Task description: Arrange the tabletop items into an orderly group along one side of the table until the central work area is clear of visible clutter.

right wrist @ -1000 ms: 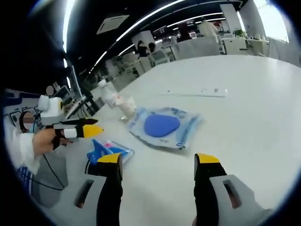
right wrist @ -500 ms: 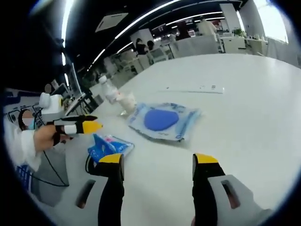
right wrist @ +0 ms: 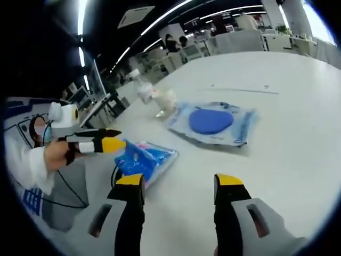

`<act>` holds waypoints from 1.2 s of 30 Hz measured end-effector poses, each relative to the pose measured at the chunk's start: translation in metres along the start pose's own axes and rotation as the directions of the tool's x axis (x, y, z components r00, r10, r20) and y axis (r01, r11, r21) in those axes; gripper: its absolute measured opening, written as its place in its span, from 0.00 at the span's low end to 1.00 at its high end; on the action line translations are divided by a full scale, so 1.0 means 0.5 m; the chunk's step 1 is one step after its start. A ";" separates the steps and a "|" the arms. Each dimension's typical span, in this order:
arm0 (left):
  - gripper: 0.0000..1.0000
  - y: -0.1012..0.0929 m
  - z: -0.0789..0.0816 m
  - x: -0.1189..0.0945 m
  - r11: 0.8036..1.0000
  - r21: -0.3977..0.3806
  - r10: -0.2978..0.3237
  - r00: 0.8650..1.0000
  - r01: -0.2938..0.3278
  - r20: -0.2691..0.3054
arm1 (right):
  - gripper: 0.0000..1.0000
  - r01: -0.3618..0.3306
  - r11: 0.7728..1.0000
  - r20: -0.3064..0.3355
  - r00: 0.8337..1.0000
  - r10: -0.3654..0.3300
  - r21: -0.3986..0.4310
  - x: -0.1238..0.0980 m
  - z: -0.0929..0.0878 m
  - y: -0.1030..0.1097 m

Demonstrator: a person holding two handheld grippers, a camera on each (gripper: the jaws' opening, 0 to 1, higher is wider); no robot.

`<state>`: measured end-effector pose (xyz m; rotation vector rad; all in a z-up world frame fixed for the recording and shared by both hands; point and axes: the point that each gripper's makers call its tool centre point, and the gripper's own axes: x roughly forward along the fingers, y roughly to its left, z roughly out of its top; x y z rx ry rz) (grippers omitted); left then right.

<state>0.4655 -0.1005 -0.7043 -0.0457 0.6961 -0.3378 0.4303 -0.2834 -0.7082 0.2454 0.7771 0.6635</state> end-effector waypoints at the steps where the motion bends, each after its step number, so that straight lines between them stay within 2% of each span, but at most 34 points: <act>1: 0.67 0.003 -0.006 -0.002 1.000 -0.008 0.003 1.000 -0.003 -0.004 | 0.50 -0.009 1.000 -0.009 1.000 0.009 0.008 0.004 -0.006 0.007; 6: 0.66 0.011 -0.029 -0.013 0.999 -0.032 0.017 1.000 -0.017 -0.018 | 0.49 -0.037 0.999 -0.047 0.998 0.036 -0.021 0.016 -0.024 0.031; 13: 0.63 0.012 -0.035 -0.013 0.999 -0.043 0.020 1.000 -0.021 -0.022 | 0.47 -0.060 0.998 -0.059 0.997 0.059 -0.026 0.030 -0.023 0.052; 16: 0.60 0.014 -0.041 -0.009 0.998 -0.048 0.025 0.999 -0.027 -0.024 | 0.44 -0.067 0.998 -0.082 0.994 0.065 -0.020 0.039 -0.035 0.071; 20: 0.50 0.011 -0.059 -0.007 0.998 -0.050 0.022 0.998 -0.025 -0.053 | 0.40 -0.079 0.997 -0.111 0.991 0.076 -0.020 0.057 -0.048 0.092; 26: 0.34 0.005 -0.068 -0.008 0.999 -0.041 0.016 0.998 -0.018 -0.062 | 0.35 -0.079 0.997 -0.133 0.988 0.077 -0.012 0.072 -0.050 0.100; 29: 0.23 0.001 -0.072 -0.005 0.999 -0.045 0.008 0.998 -0.011 -0.067 | 0.30 -0.060 0.998 -0.157 0.986 0.058 -0.003 0.079 -0.055 0.094; 31: 0.14 -0.002 -0.077 -0.004 0.999 -0.028 0.013 0.997 -0.015 -0.073 | 0.28 -0.050 0.999 -0.149 0.987 0.053 0.020 0.086 -0.053 0.095; 34: 0.05 -0.010 -0.080 -0.003 1.000 -0.030 0.002 0.997 -0.004 -0.073 | 0.20 -0.070 0.997 -0.169 0.983 0.075 0.037 0.102 -0.060 0.111; 36: 0.03 -0.014 -0.083 -0.003 0.999 -0.050 -0.002 0.997 -0.002 -0.077 | 0.15 -0.069 0.997 -0.170 0.983 0.074 0.033 0.105 -0.061 0.115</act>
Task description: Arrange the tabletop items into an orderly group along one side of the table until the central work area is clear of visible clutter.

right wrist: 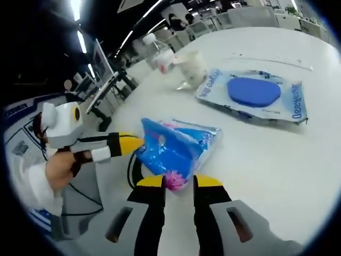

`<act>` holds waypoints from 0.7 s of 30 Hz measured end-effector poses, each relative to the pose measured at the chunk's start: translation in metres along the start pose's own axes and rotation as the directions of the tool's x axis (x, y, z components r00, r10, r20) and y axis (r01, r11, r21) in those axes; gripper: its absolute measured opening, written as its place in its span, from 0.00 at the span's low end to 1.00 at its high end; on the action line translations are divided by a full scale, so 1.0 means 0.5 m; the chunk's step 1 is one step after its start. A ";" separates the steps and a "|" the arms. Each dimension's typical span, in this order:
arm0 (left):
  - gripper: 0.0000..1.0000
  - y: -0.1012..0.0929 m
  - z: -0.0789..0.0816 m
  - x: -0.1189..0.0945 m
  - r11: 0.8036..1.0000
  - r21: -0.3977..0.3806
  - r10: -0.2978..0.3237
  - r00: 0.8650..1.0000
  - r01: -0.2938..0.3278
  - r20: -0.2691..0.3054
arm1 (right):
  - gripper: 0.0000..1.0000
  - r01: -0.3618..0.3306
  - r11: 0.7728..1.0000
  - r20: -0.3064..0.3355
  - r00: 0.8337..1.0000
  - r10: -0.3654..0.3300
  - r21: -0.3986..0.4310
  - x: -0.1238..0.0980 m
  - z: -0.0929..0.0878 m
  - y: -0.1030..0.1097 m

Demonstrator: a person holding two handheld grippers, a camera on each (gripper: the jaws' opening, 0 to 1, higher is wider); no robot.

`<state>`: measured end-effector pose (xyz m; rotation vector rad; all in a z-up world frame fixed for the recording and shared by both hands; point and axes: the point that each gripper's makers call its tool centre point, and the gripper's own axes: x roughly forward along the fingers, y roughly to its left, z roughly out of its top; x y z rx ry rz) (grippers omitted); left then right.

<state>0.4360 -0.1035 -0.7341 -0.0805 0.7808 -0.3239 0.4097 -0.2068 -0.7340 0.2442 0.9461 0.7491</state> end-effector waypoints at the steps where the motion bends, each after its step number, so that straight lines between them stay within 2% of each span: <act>1: 0.03 0.004 -0.002 -0.001 1.000 0.006 0.011 1.000 -0.011 0.000 | 0.13 0.004 1.000 -0.003 1.000 -0.004 -0.005 0.000 -0.001 -0.001; 3: 0.01 0.013 -0.006 -0.005 1.000 -0.005 0.030 1.000 -0.030 0.000 | 0.05 -0.004 1.000 -0.015 1.000 0.004 -0.011 -0.002 -0.007 -0.003; 7: 0.00 0.014 -0.005 -0.009 0.999 -0.048 0.023 1.000 -0.023 0.007 | 0.00 -0.014 1.000 -0.010 1.000 0.014 0.011 -0.012 -0.015 -0.011; 13: 0.00 -0.012 -0.002 0.000 0.999 -0.033 0.002 1.000 -0.002 -0.001 | 0.00 -0.008 0.998 0.012 1.000 0.007 0.063 -0.032 -0.007 -0.031; 17: 0.00 -0.039 0.008 0.008 1.000 -0.019 -0.023 1.000 0.023 -0.002 | 0.00 0.012 0.997 0.037 0.999 -0.015 0.082 -0.051 0.005 -0.053; 21: 0.00 -0.067 0.022 0.014 0.999 0.008 -0.052 0.999 0.052 0.000 | 0.00 0.002 0.993 0.049 0.999 -0.008 0.115 -0.076 0.002 -0.070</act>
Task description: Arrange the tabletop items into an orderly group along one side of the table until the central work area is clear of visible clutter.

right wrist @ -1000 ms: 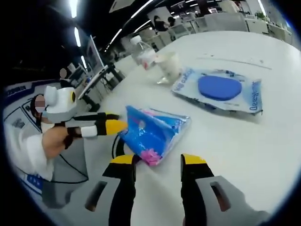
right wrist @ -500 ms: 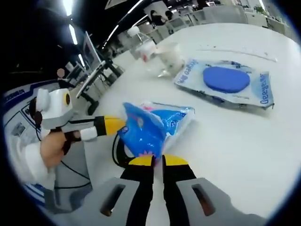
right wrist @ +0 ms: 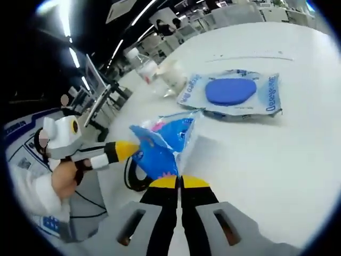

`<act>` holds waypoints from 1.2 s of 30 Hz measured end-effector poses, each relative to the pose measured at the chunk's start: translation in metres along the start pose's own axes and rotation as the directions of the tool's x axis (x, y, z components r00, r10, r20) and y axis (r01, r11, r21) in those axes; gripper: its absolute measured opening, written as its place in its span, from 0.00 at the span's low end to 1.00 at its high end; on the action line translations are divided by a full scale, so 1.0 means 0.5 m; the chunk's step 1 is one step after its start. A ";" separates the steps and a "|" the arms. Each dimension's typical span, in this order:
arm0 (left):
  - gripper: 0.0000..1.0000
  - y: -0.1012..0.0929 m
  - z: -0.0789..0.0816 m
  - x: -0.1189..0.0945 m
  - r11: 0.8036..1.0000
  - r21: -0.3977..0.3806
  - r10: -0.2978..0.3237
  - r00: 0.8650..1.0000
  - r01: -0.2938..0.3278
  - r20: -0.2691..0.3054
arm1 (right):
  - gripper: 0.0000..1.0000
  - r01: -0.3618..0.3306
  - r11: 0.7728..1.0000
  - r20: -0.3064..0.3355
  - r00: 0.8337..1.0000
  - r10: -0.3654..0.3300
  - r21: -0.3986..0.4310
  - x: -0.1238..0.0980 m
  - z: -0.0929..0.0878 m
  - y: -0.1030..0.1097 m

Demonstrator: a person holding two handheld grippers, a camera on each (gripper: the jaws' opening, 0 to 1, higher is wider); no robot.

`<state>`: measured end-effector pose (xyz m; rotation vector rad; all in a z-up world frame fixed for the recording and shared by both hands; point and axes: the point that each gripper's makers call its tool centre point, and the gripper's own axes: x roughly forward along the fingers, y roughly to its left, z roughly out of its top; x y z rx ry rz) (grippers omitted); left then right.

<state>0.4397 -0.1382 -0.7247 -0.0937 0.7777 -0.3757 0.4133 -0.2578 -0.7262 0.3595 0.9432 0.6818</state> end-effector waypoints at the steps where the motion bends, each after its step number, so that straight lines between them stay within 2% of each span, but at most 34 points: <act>1: 0.00 -0.006 0.003 0.003 1.000 -0.002 -0.013 1.000 0.013 0.003 | 0.00 0.004 1.000 0.011 1.000 -0.004 0.002 -0.009 0.001 -0.008; 4: 0.00 -0.028 0.011 0.009 0.999 0.009 -0.037 0.999 0.037 0.009 | 0.00 0.018 0.999 0.037 0.999 -0.020 0.051 -0.029 0.007 -0.029; 5: 0.00 -0.045 0.016 0.014 0.998 0.040 -0.048 0.999 0.048 0.006 | 0.00 0.020 0.998 0.043 0.999 -0.023 0.065 -0.034 0.010 -0.035; 13: 0.00 -0.112 0.038 0.036 0.991 0.079 -0.110 0.994 0.109 0.003 | 0.00 0.041 0.993 0.092 0.994 -0.051 0.108 -0.093 0.021 -0.080; 21: 0.00 -0.182 0.077 0.060 0.981 0.113 -0.163 0.987 0.160 0.017 | 0.00 0.055 0.974 0.176 0.980 -0.094 0.219 -0.152 0.037 -0.131; 36: 0.00 -0.298 0.104 0.102 0.961 0.137 -0.244 0.970 0.241 0.007 | 0.00 0.083 0.962 0.245 0.958 -0.149 0.260 -0.250 0.062 -0.202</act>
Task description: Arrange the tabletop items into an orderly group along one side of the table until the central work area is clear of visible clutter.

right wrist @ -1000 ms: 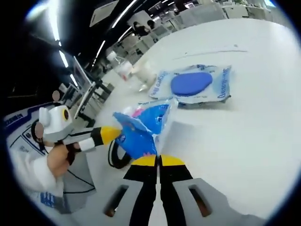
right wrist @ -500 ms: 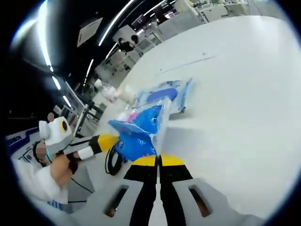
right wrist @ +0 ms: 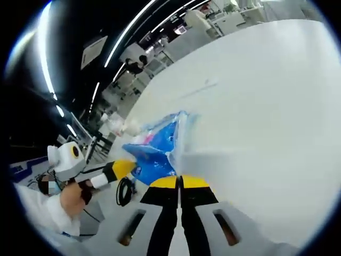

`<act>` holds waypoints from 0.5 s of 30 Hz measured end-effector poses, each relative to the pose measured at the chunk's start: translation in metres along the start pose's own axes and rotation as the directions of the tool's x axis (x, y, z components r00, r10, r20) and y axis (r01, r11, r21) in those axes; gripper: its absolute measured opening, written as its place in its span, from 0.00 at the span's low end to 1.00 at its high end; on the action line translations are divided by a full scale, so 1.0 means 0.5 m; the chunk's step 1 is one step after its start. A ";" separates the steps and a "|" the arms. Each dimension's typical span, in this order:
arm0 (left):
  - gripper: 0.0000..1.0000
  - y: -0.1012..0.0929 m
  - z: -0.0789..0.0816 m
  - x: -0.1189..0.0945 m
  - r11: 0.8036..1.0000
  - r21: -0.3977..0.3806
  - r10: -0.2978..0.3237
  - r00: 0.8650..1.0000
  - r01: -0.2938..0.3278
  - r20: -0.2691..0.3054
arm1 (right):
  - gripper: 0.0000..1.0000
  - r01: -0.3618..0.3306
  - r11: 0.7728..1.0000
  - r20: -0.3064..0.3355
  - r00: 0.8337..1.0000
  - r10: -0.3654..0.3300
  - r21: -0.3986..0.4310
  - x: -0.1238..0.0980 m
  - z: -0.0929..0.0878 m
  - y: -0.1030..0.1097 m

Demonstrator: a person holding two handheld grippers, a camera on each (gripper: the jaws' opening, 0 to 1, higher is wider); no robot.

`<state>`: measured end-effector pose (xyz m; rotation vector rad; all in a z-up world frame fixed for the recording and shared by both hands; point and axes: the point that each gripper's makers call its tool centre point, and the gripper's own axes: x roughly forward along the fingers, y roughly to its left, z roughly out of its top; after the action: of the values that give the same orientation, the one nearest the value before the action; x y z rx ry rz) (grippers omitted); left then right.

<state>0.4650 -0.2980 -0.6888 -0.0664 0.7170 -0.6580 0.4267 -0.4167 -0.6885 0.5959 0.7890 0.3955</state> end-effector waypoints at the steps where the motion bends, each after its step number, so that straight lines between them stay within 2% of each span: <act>1: 0.00 -0.003 0.001 0.003 1.000 0.000 -0.003 1.000 0.003 -0.001 | 0.00 0.001 1.000 0.002 1.000 -0.001 0.003 -0.003 0.002 -0.002; 10: 0.00 -0.028 0.019 0.026 0.999 0.029 -0.023 1.000 0.023 -0.009 | 0.00 0.017 1.000 0.018 1.000 -0.017 0.001 -0.019 0.017 -0.025; 15: 0.00 -0.038 0.032 0.043 0.999 0.028 -0.031 0.999 0.031 -0.008 | 0.00 0.028 0.999 0.032 0.999 -0.027 -0.018 -0.024 0.039 -0.037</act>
<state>0.4769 -0.3284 -0.6842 -0.0492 0.7153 -0.6978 0.4356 -0.4441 -0.6827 0.5718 0.7613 0.3669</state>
